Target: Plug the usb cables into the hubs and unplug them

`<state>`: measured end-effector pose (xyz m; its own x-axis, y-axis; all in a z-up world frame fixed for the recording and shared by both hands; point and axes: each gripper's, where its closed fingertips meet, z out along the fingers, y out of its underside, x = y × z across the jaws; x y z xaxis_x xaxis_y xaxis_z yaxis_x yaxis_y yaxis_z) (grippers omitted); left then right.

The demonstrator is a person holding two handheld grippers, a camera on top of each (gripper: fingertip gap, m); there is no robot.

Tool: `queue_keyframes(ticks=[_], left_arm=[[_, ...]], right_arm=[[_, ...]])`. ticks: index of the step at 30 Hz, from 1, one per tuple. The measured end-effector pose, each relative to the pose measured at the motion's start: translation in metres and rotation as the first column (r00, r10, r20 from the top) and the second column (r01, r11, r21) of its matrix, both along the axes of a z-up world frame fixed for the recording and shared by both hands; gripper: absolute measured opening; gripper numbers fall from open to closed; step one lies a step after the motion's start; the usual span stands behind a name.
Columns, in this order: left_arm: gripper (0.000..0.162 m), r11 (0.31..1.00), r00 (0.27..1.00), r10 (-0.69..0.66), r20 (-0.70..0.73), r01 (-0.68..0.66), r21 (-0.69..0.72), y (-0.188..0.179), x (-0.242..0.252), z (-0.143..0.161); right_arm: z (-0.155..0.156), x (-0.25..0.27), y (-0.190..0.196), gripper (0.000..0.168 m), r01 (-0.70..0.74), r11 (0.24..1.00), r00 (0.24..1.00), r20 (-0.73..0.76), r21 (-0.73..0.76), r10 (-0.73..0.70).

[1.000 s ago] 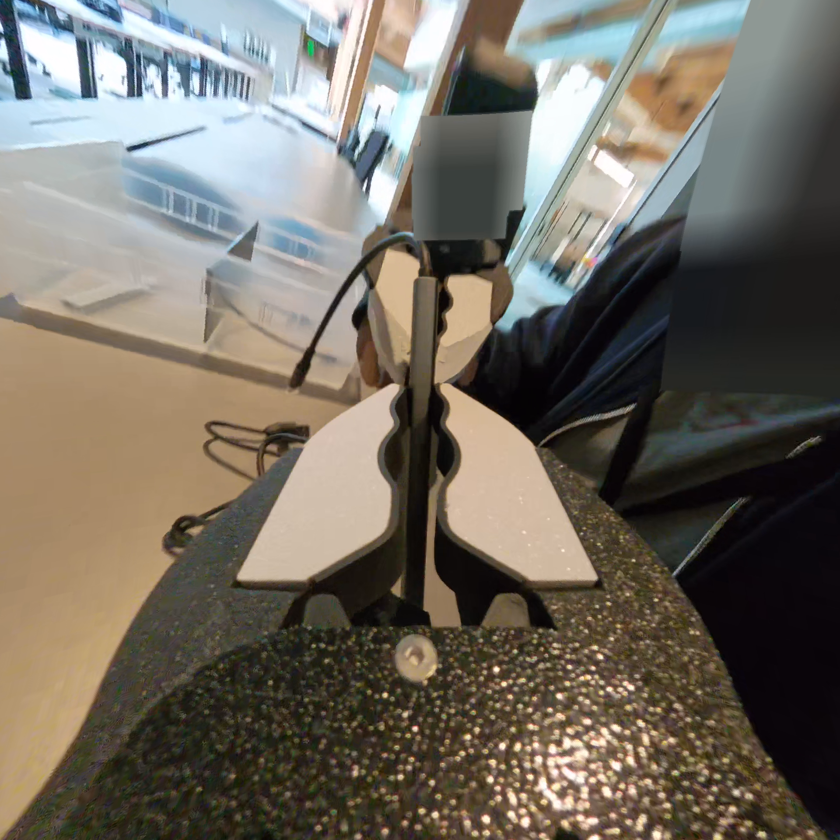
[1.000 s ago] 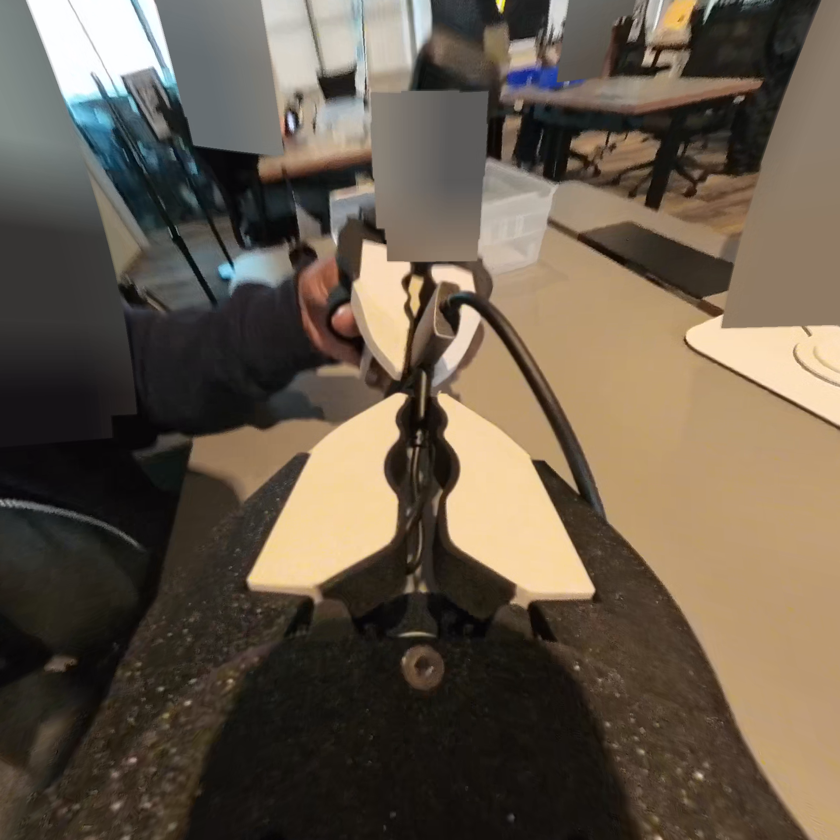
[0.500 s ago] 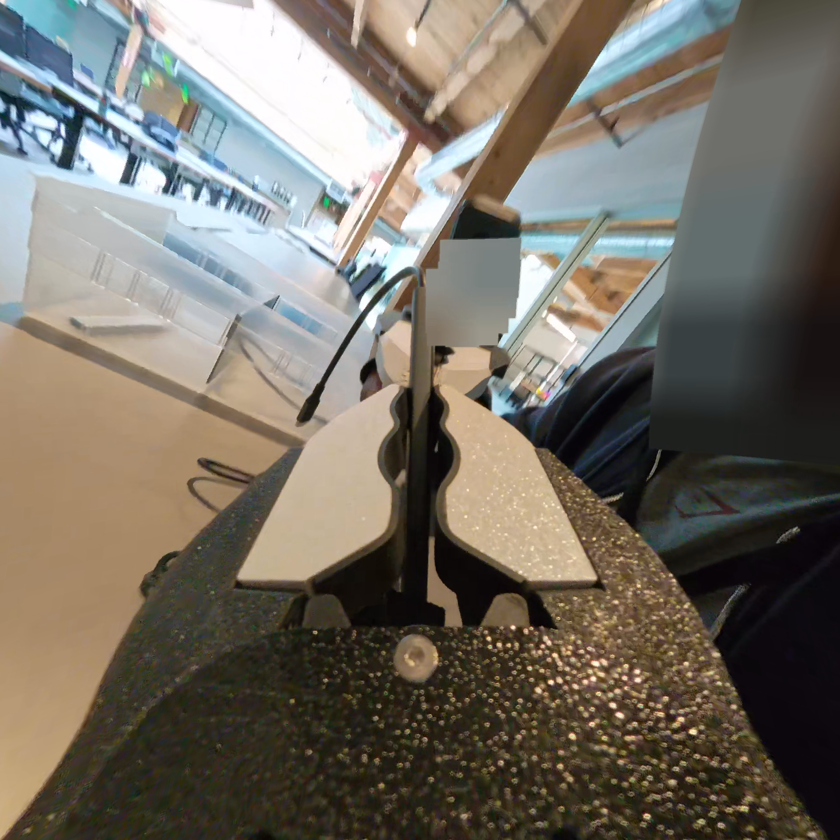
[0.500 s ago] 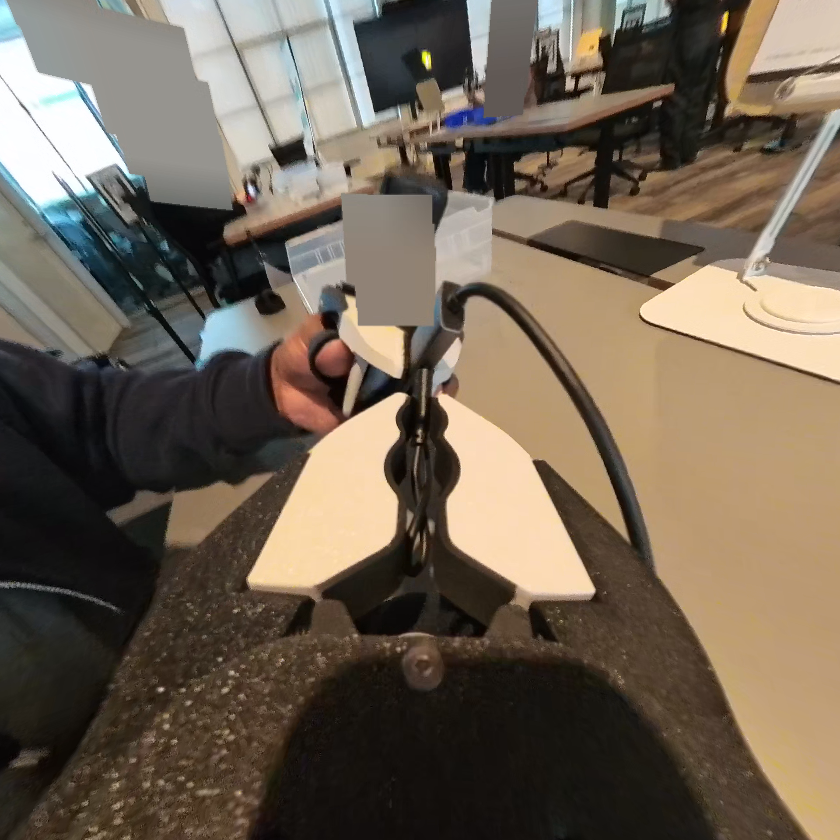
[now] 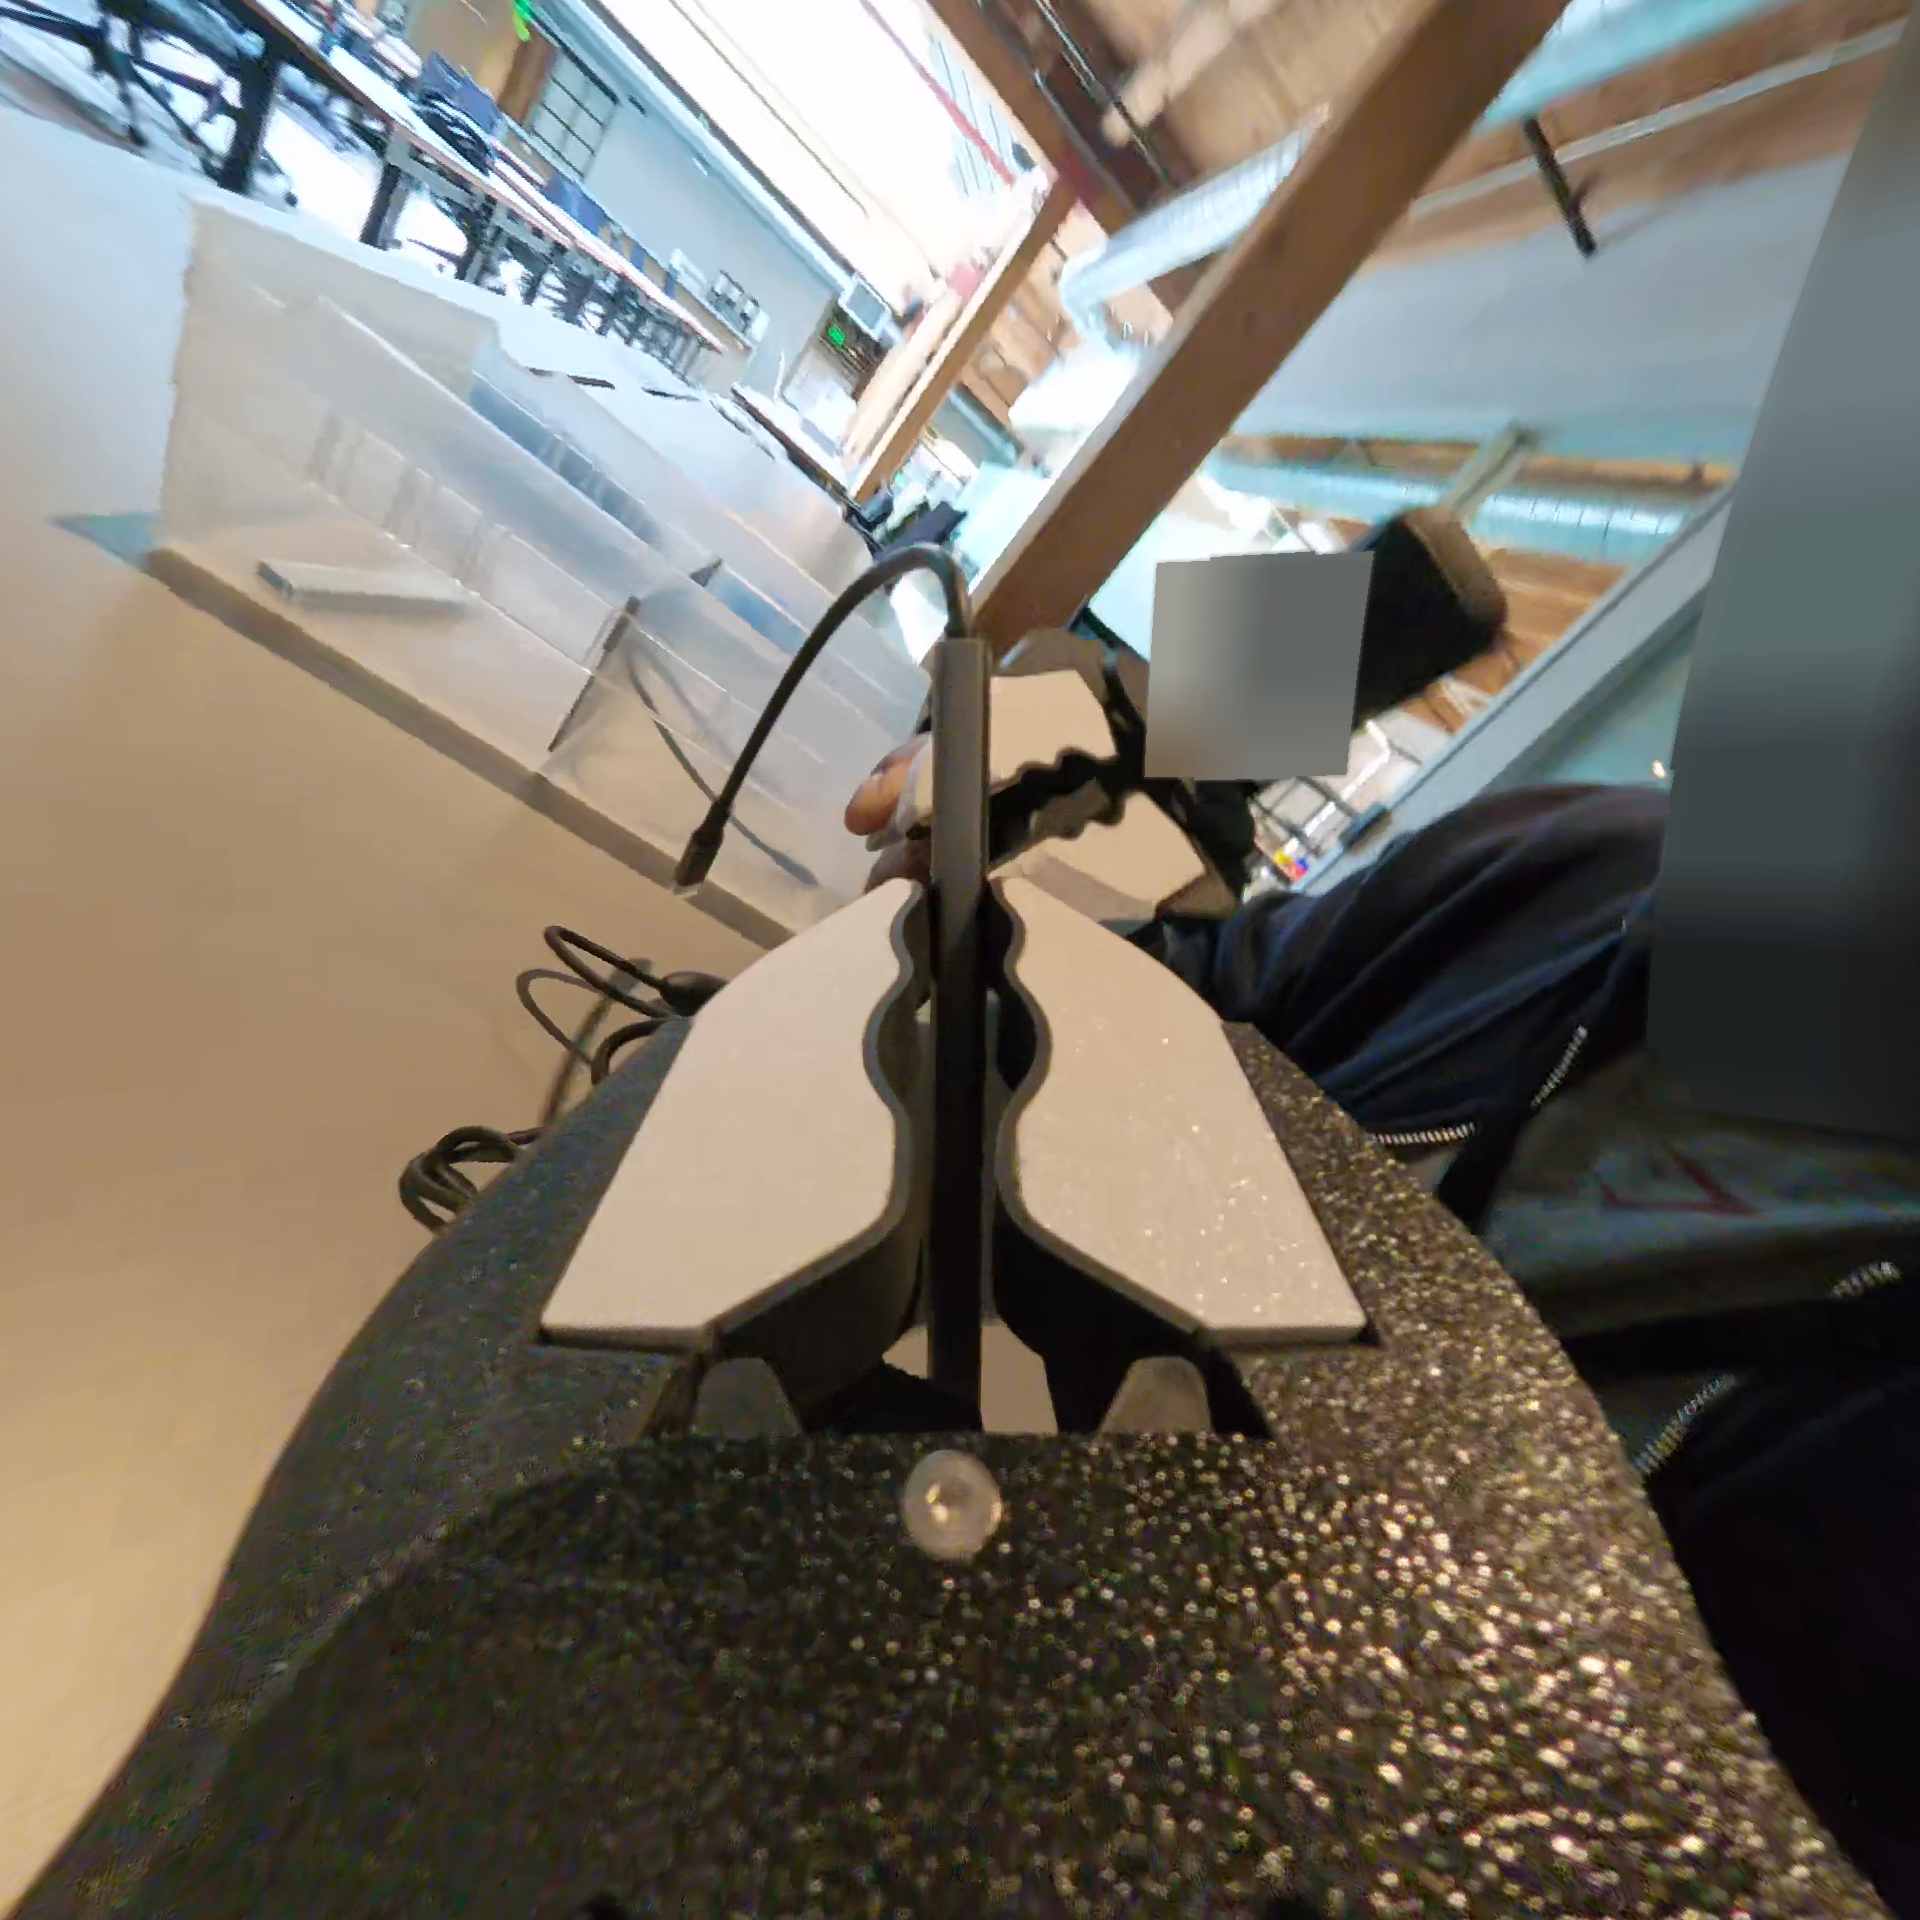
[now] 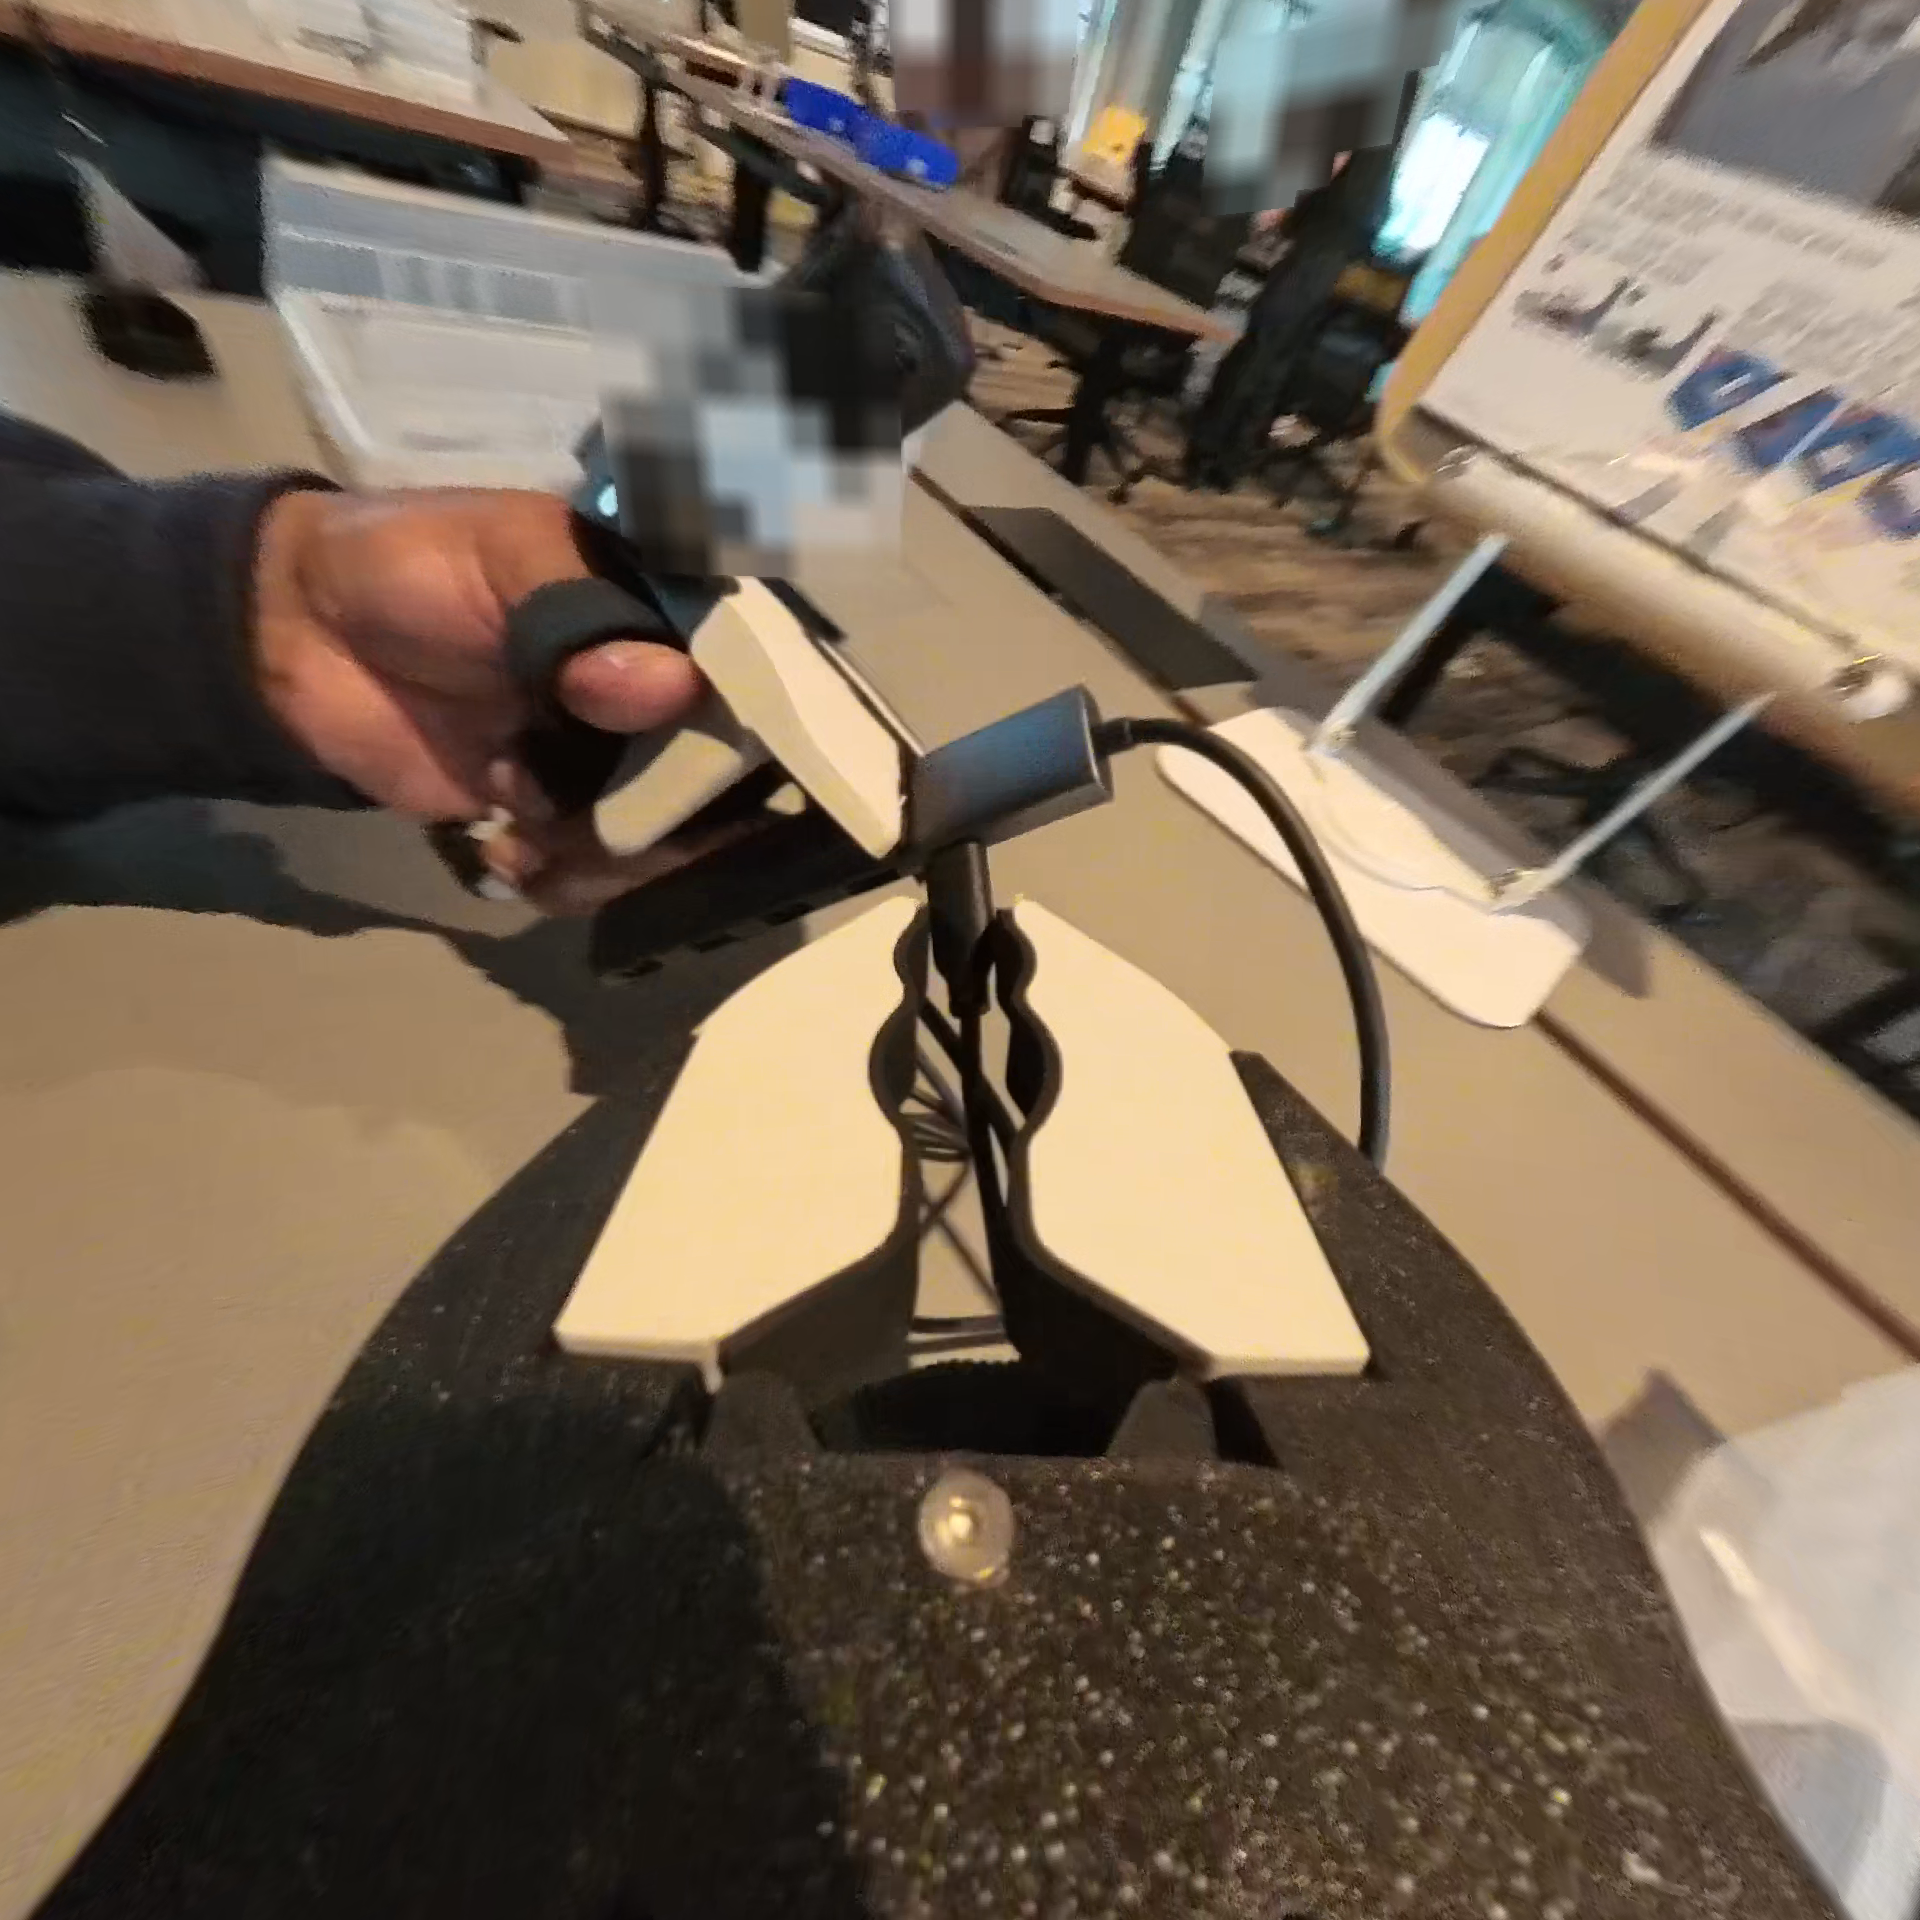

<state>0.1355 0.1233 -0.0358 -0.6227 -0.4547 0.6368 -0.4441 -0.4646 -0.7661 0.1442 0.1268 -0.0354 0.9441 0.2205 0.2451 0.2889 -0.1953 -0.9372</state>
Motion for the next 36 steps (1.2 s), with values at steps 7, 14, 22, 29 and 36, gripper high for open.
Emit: queue_keyframes(ticks=[7, 14, 22, 29, 36], left_arm=[[0.009, 0.997, 0.994, 0.074, -0.079, -0.073, 0.016, 0.005, 0.008, -0.015], [0.009, 0.991, 0.992, 0.025, -0.127, -0.008, 0.135, 0.0, 0.002, -0.029], [0.01, 0.995, 0.998, -0.007, -0.059, 0.013, 0.102, -0.002, -0.001, -0.013], [0.009, 0.991, 0.992, -0.116, -0.043, 0.119, 0.058, -0.008, -0.012, -0.007], [0.009, 1.0, 0.999, -0.02, -0.032, 0.02, 0.005, 0.002, -0.001, -0.005]], right_arm=[[-0.021, 0.015, 0.01, 0.013, 0.144, 0.989, 0.913, 0.38, 0.036, -0.147], [-0.034, 0.011, 0.006, 0.013, 0.087, 0.993, 0.893, 0.448, -0.074, -0.045], [-0.019, 0.007, 0.003, 0.013, 0.124, 0.991, 0.951, 0.291, -0.059, -0.102], [-0.012, -0.009, -0.007, 0.012, -0.056, 0.998, 0.912, 0.405, -0.042, 0.068], [-0.013, 0.004, 0.003, 0.012, 0.163, 0.986, 0.928, 0.342, -0.011, -0.15]])
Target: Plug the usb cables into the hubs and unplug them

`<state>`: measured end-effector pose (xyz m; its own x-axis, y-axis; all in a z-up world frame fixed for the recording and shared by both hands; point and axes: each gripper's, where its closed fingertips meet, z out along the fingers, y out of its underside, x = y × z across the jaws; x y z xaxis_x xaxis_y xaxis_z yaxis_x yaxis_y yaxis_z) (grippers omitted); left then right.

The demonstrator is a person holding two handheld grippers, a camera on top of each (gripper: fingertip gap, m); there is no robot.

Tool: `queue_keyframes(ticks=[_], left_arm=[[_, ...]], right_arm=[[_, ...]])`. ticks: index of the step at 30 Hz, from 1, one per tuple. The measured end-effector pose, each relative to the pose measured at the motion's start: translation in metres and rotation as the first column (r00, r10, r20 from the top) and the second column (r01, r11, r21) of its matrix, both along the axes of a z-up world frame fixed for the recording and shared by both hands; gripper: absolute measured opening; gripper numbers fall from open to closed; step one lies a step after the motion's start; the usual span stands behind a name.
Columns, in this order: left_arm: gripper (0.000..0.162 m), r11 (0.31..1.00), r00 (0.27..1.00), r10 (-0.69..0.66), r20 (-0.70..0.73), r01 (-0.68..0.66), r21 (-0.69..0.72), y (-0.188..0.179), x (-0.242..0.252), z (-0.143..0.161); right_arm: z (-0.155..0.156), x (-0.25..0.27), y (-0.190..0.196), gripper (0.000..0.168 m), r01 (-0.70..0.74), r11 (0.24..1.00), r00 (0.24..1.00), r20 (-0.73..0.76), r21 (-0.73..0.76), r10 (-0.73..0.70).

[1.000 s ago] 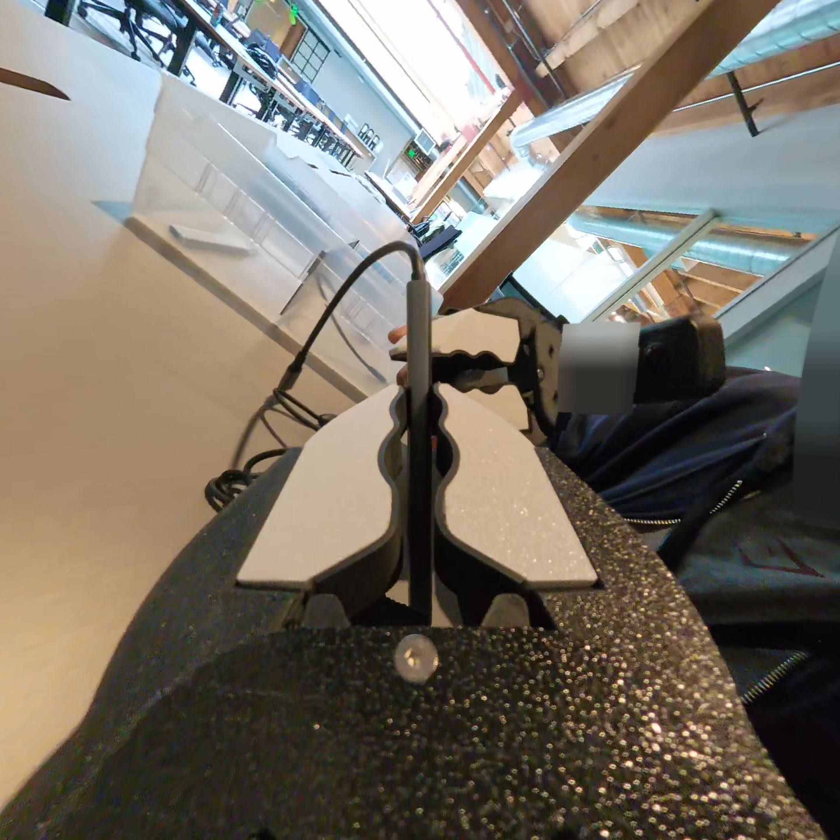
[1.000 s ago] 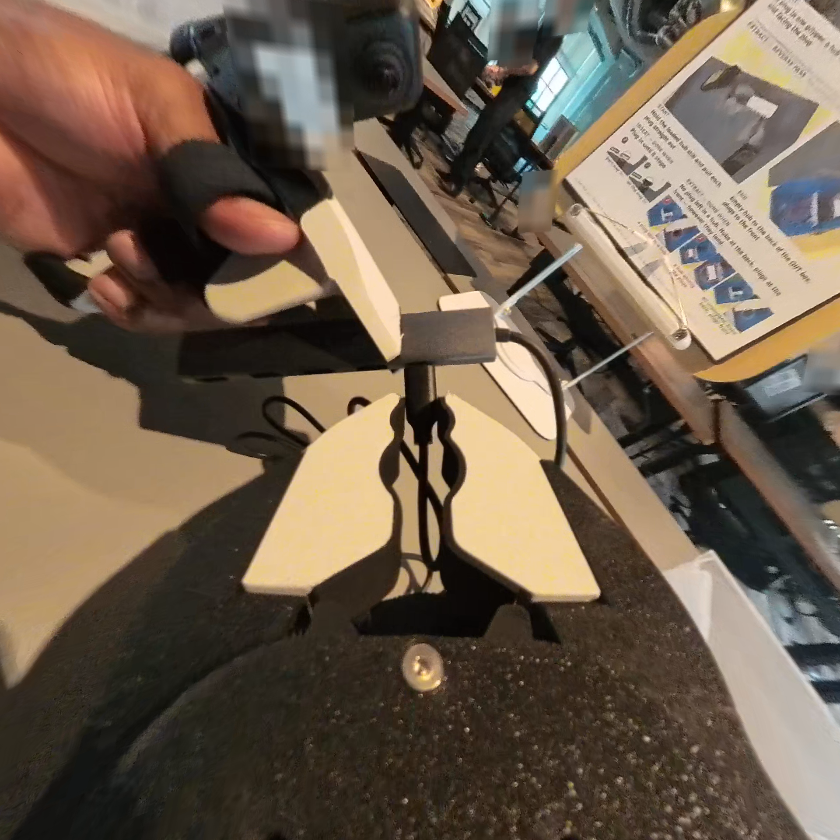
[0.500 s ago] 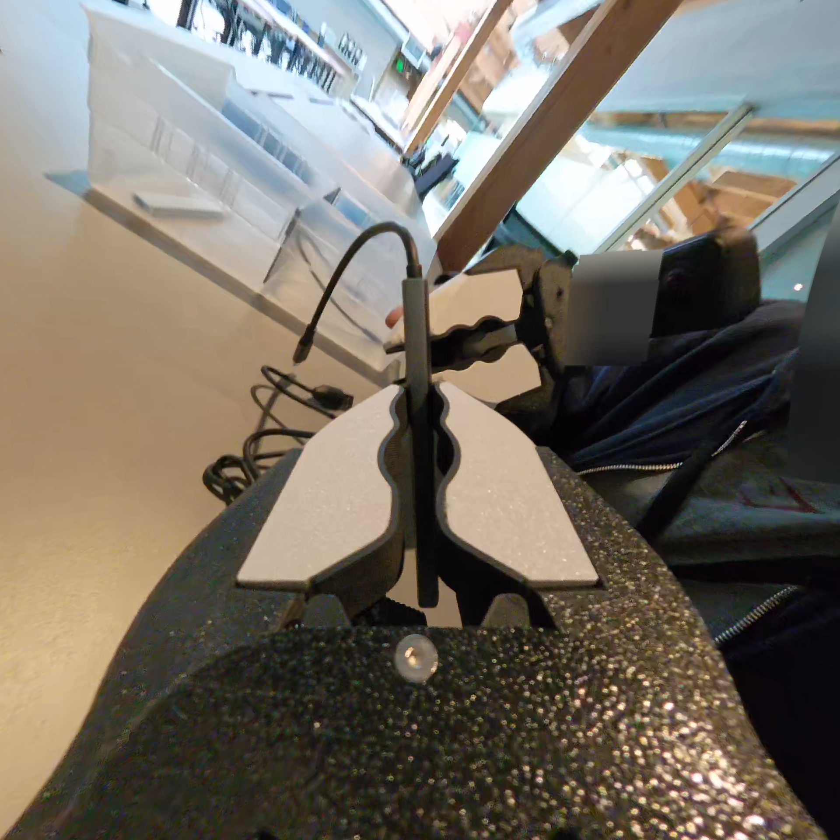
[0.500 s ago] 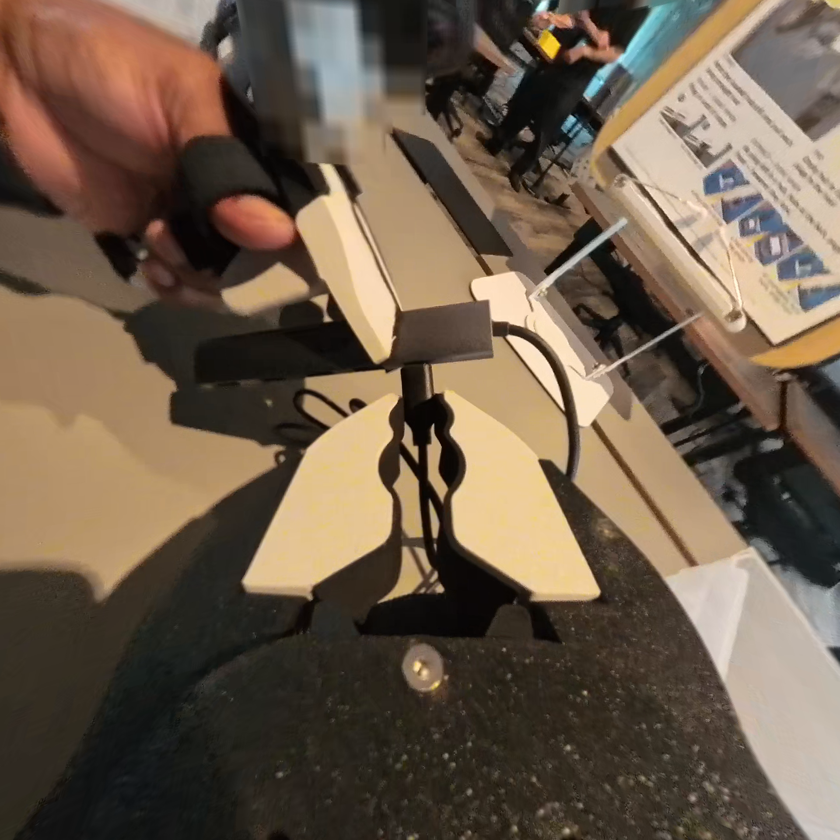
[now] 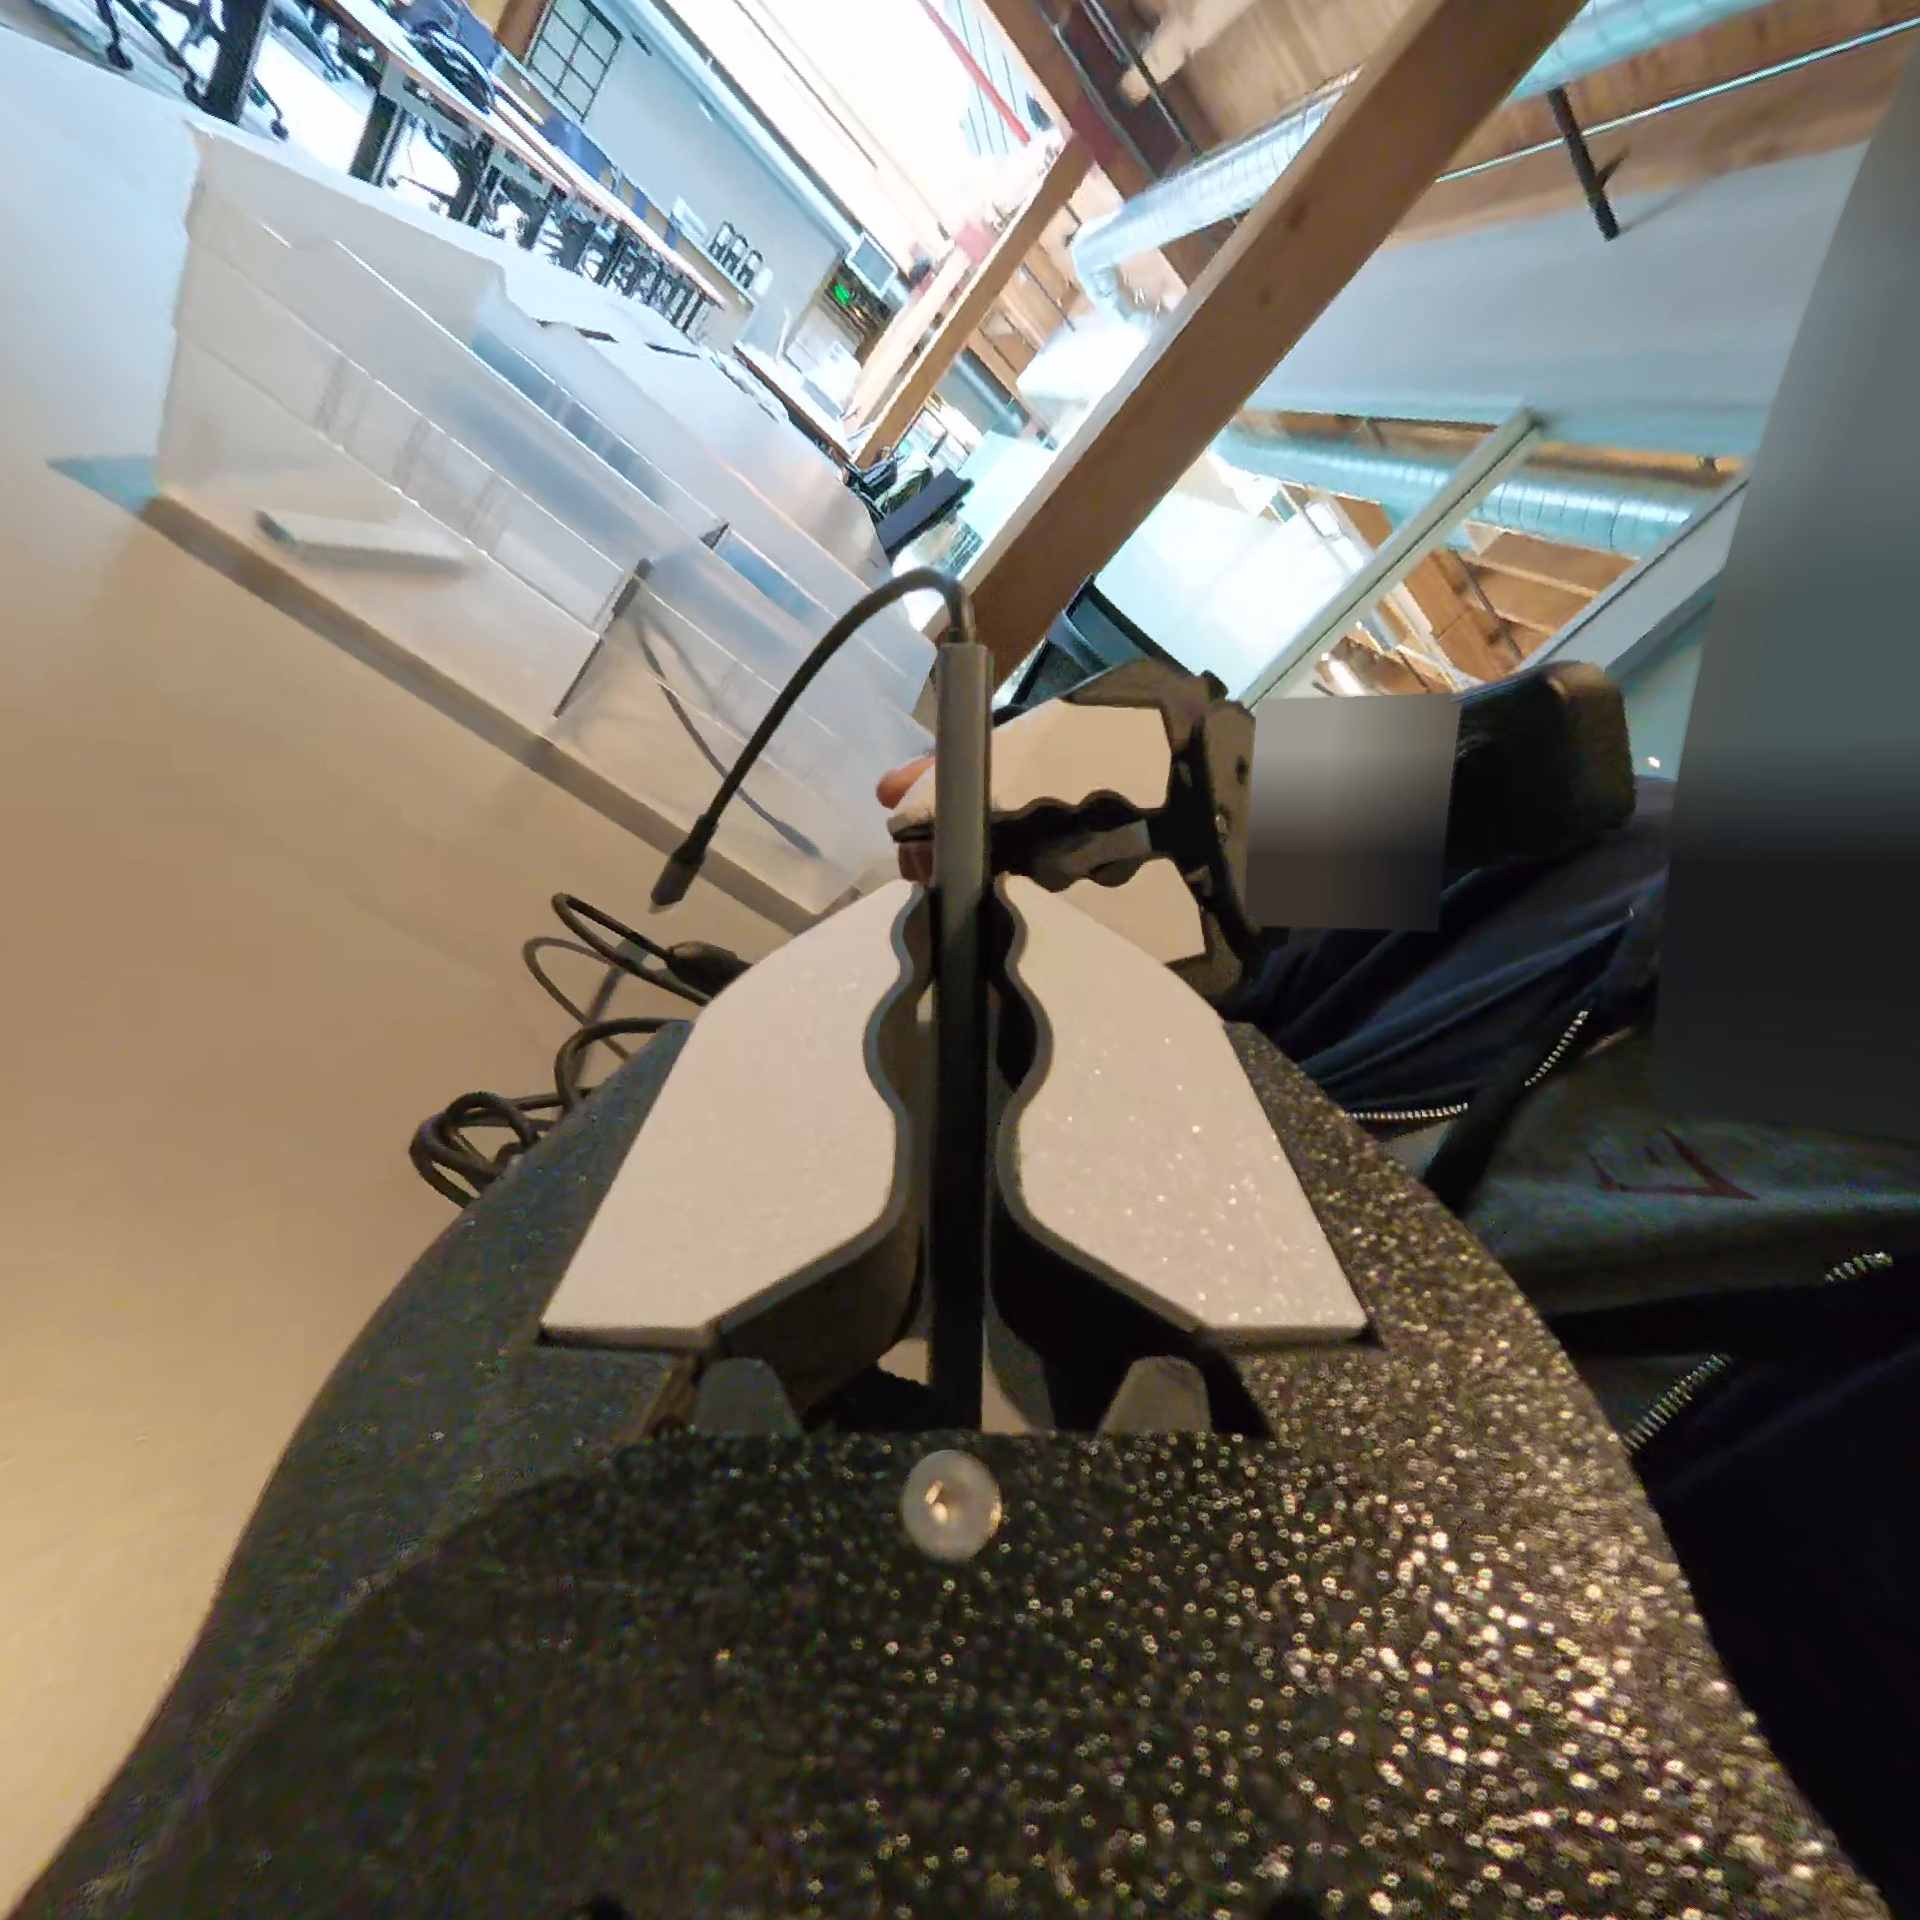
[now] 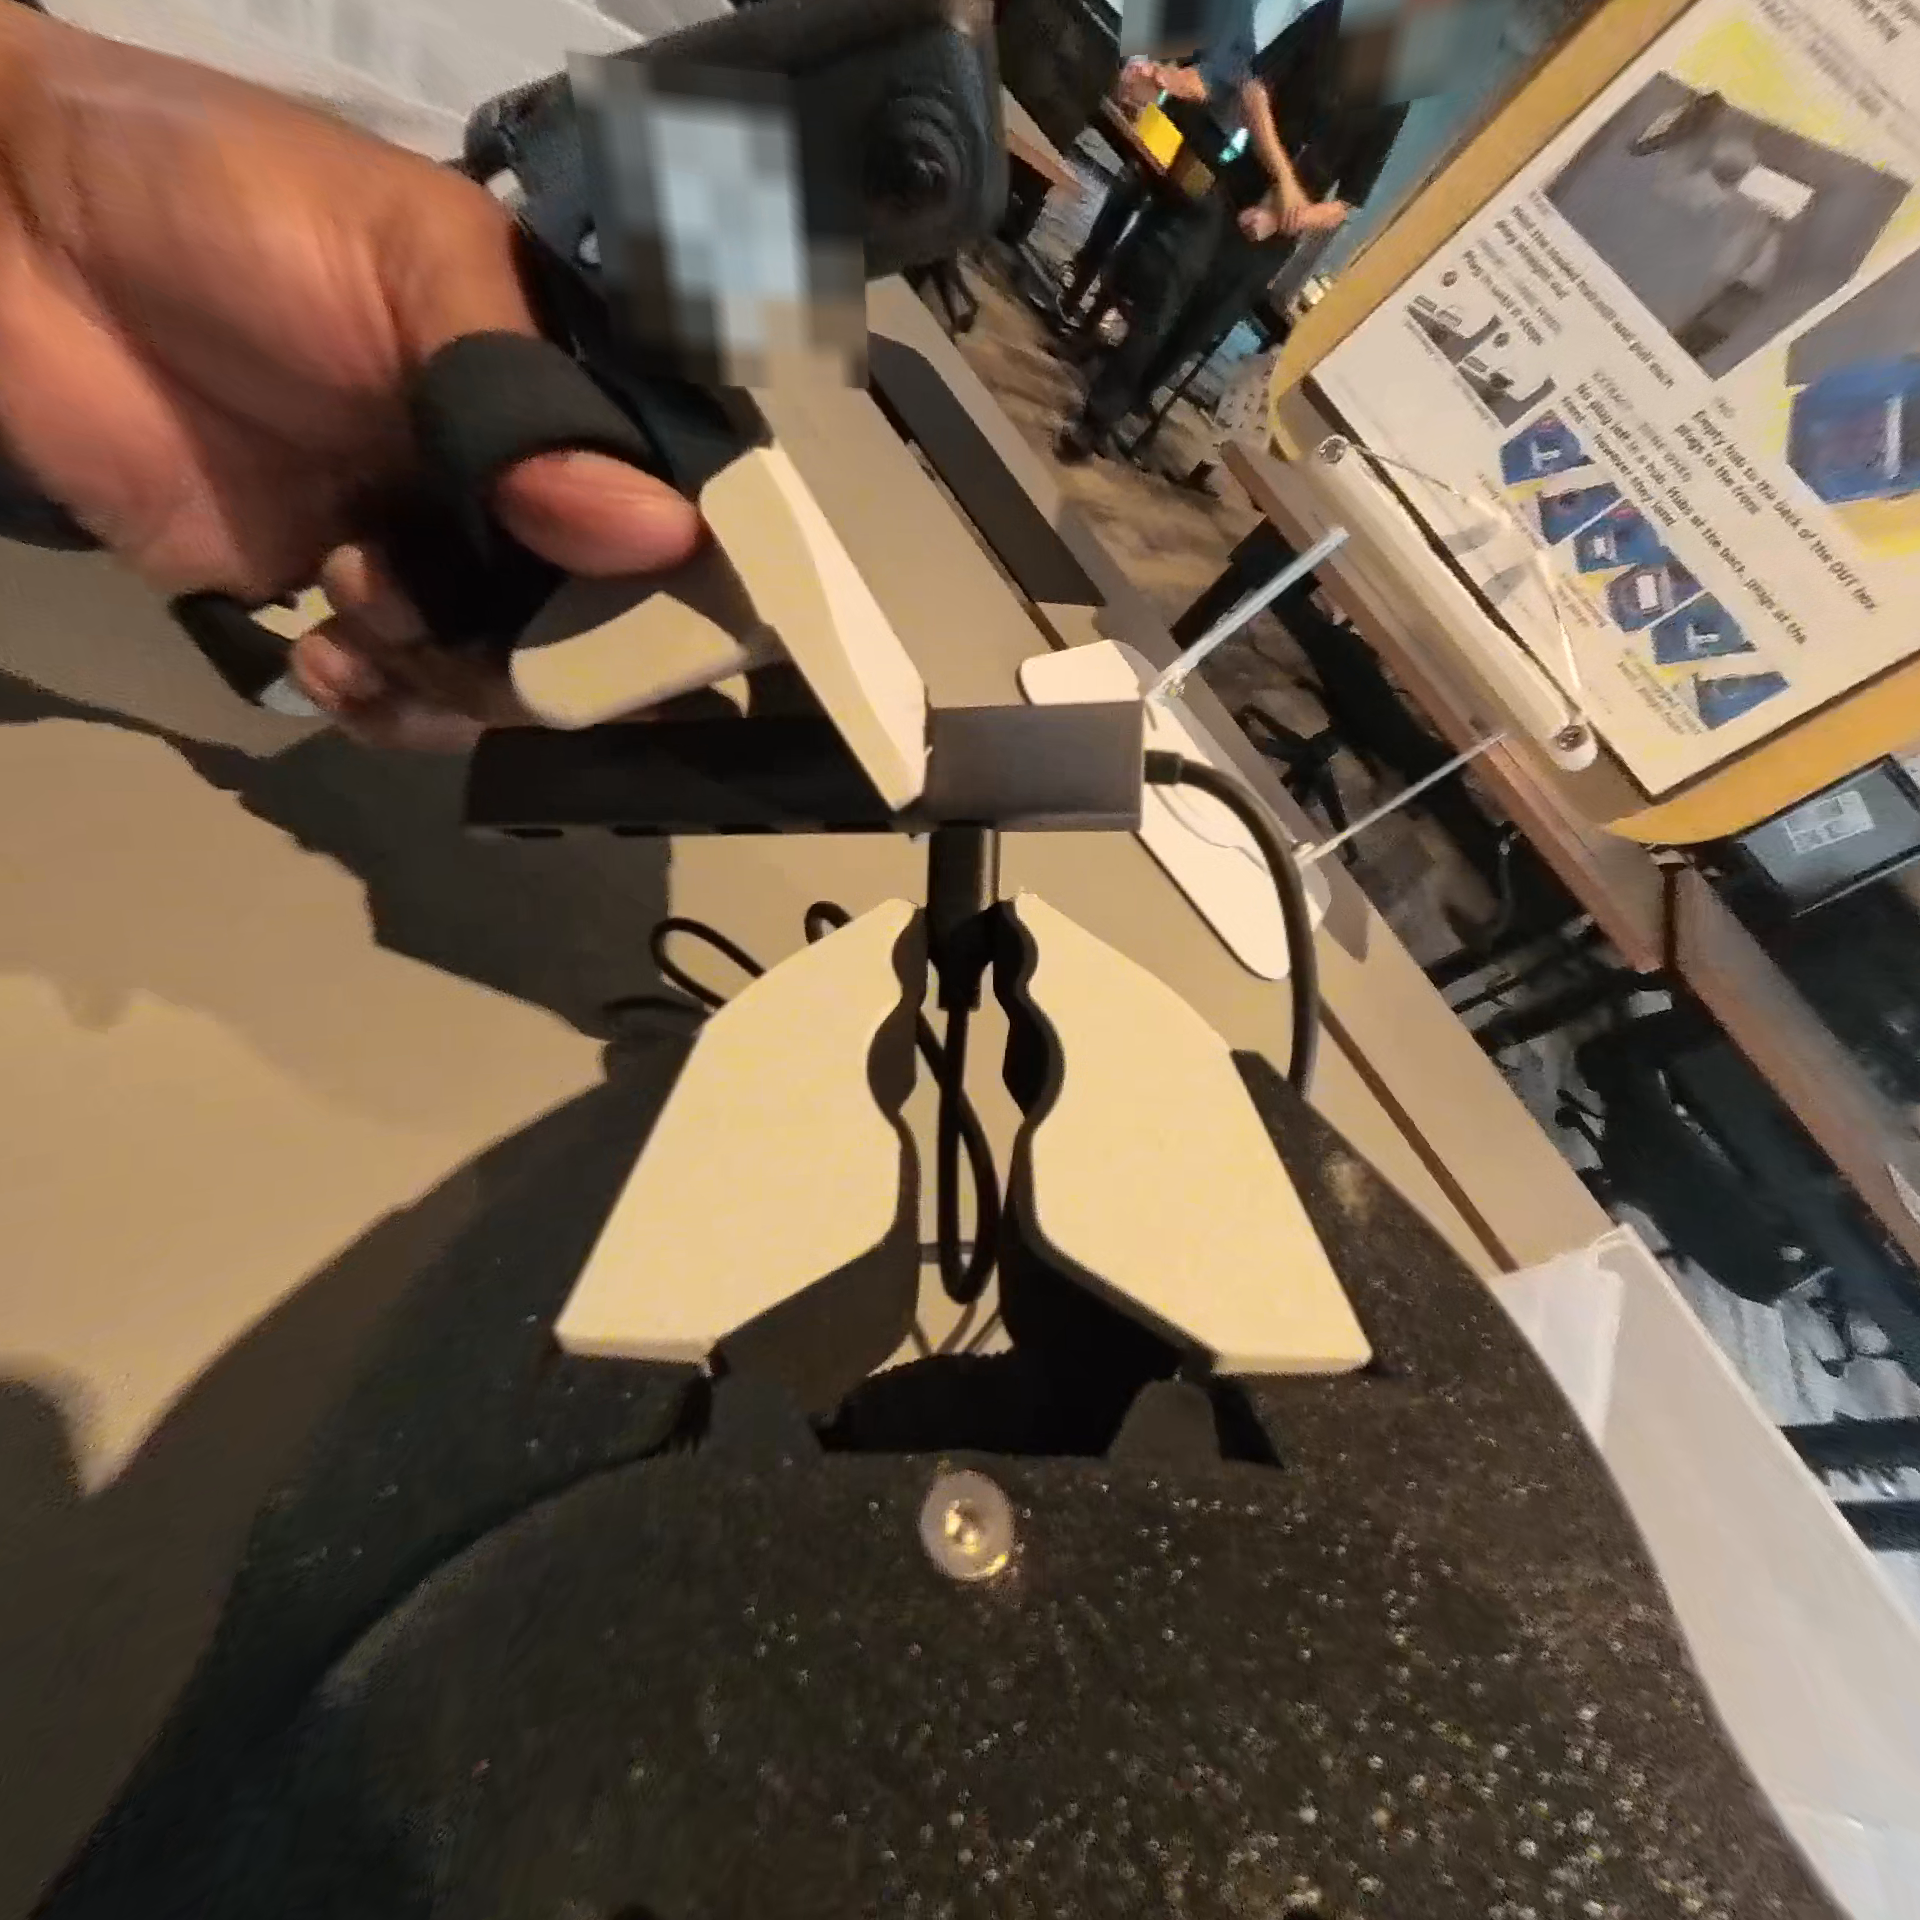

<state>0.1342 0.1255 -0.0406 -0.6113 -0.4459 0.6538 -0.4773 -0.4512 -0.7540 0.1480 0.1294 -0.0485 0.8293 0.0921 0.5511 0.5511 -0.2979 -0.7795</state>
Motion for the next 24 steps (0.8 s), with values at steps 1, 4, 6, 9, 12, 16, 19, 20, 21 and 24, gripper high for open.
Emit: queue_keyframes(ticks=[1, 4, 6, 9, 12, 16, 19, 20, 21, 24], left_arm=[[0.009, 1.0, 1.0, -0.002, 0.007, 0.002, 0.008, 0.0, -0.001, 0.001], [0.009, 0.999, 0.999, -0.034, 0.017, 0.034, 0.023, -0.002, -0.005, 0.002], [0.009, 0.999, 0.999, -0.041, 0.027, 0.04, 0.027, -0.006, -0.005, 0.004], [0.009, 0.996, 0.996, -0.079, 0.033, 0.078, 0.037, -0.007, -0.008, 0.004], [0.01, 0.988, 0.993, -0.119, 0.015, 0.117, 0.098, -0.008, -0.014, -0.002], [0.041, 0.97, 0.998, -0.066, 0.001, 0.063, 0.233, 0.003, -0.014, -0.008], [0.055, 0.966, 0.999, -0.04, 0.01, 0.036, 0.256, 0.009, -0.017, -0.008], [0.055, 0.966, 0.999, -0.052, 0.005, 0.049, 0.253, 0.007, -0.019, -0.01], [0.055, 0.966, 0.997, -0.073, -0.005, 0.072, 0.249, 0.004, -0.02, -0.012], [0.046, 0.959, 0.993, -0.112, -0.023, 0.114, 0.258, -0.005, -0.022, -0.019]], right_arm=[[0.001, -0.001, 0.0, 0.012, -0.003, 1.0, 1.0, 0.0, 0.005, 0.003], [0.003, -0.006, -0.003, 0.012, -0.1, 0.995, 0.995, 0.008, -0.001, 0.1], [0.005, -0.006, -0.006, 0.012, -0.144, 0.989, 0.989, -0.023, -0.005, 0.144], [0.008, -0.01, -0.006, 0.011, -0.177, 0.984, 0.979, -0.104, 0.006, 0.176], [0.003, -0.015, -0.007, 0.011, -0.214, 0.977, 0.966, -0.149, -0.016, 0.209], [0.003, -0.012, -0.008, 0.011, -0.208, 0.978, 0.972, -0.117, -0.02, 0.204], [0.007, -0.008, -0.008, 0.012, -0.194, 0.981, 0.979, -0.057, 0.004, 0.194], [0.007, -0.008, -0.008, 0.012, -0.195, 0.981, 0.98, -0.038, 0.008, 0.195], [0.007, -0.008, -0.008, 0.012, -0.194, 0.981, 0.981, -0.024, 0.008, 0.194], [0.004, -0.009, -0.007, 0.012, -0.195, 0.981, 0.98, 0.024, 0.001, 0.195]])
